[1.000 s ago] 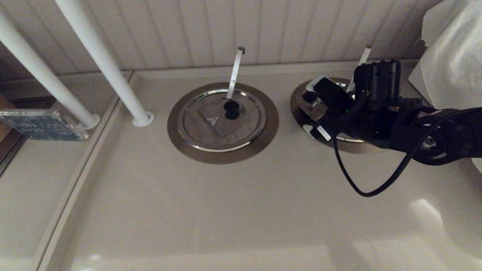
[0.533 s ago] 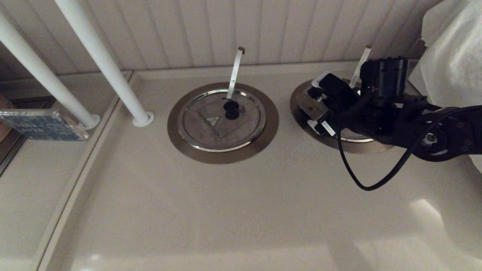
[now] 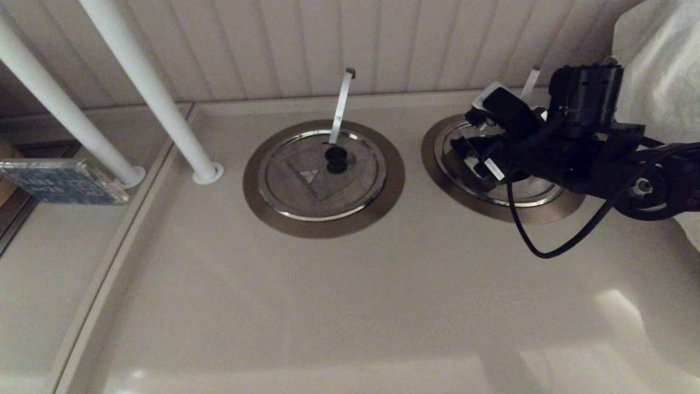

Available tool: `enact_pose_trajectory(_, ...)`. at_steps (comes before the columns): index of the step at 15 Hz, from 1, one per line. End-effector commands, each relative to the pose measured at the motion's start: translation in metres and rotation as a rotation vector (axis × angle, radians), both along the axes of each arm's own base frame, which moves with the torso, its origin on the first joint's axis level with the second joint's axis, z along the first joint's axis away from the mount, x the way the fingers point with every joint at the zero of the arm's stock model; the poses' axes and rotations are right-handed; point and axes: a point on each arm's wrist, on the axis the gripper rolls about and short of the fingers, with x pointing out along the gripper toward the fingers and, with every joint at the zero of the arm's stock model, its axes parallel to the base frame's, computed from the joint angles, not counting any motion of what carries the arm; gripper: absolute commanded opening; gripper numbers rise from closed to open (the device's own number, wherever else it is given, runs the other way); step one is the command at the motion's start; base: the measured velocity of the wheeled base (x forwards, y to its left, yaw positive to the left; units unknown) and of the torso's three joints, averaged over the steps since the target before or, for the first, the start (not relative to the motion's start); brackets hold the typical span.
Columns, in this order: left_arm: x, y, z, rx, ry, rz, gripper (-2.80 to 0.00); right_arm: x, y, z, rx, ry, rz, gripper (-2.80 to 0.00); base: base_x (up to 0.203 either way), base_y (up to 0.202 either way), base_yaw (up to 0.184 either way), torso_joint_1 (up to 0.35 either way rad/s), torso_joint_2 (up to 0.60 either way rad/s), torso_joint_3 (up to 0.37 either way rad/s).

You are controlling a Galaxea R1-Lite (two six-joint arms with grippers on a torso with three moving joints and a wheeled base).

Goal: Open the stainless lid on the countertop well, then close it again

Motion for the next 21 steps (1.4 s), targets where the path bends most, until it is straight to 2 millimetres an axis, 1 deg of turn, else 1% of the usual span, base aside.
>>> enact_pose_trajectory(1, 0.000, 0.000, 0.000, 0.000, -0.002, 0.000, -2.80, -0.003, -0.013, 0.010, -0.003, -0.029, -0.030, 0.00, 0.000, 0.000, 0.000, 0.000, 0.00, 0.000)
enact_pose_trajectory(6, 0.000, 0.000, 0.000, 0.000, -0.002, 0.000, -2.80, -0.001, -0.056, 0.017, -0.018, -0.047, -0.135, 0.00, 0.000, 0.000, 0.000, 0.000, 0.00, 0.000)
enact_pose_trajectory(8, 0.000, 0.000, 0.000, 0.001, -0.002, 0.000, -2.80, -0.003, -0.069, 0.021, -0.017, -0.058, -0.153, 0.00, 0.000, 0.000, 0.000, 0.000, 0.00, 0.000)
enact_pose_trajectory(10, 0.000, 0.000, 0.000, -0.001, -0.002, 0.000, -2.80, -0.011, -0.071, 0.028, -0.006, -0.077, -0.139, 0.00, 0.000, 0.000, 0.000, 0.000, 0.00, 0.000)
enact_pose_trajectory(12, 0.000, 0.000, 0.000, 0.000, -0.002, 0.000, -2.80, -0.022, -0.069, 0.034, 0.033, -0.094, -0.126, 0.00, 0.000, 0.000, 0.000, 0.000, 0.00, 0.000)
enact_pose_trajectory(15, 0.000, 0.000, 0.000, -0.001, -0.002, 0.000, -2.80, -0.042, -0.059, 0.046, 0.208, -0.133, -0.092, 0.00, 0.000, 0.000, 0.000, 0.000, 0.00, 0.000)
enact_pose_trajectory(16, 0.000, 0.000, 0.000, -0.001, -0.002, 0.000, -2.80, -0.051, -0.060, 0.048, 0.249, -0.138, -0.090, 0.00, 0.000, 0.000, 0.000, 0.000, 0.00, 0.000)
enact_pose_trajectory(19, 0.000, 0.000, 0.000, -0.001, -0.003, 0.000, -2.80, -0.081, -0.063, 0.043, 0.413, -0.128, -0.090, 0.00, 0.000, 0.000, 0.000, 0.000, 0.00, 0.000)
enact_pose_trajectory(21, 0.000, 0.000, 0.000, 0.000, 0.000, 0.000, -2.80, -0.099, -0.066, 0.049, 0.515, -0.134, -0.094, 0.00, 0.000, 0.000, 0.000, 0.000, 0.00, 0.000)
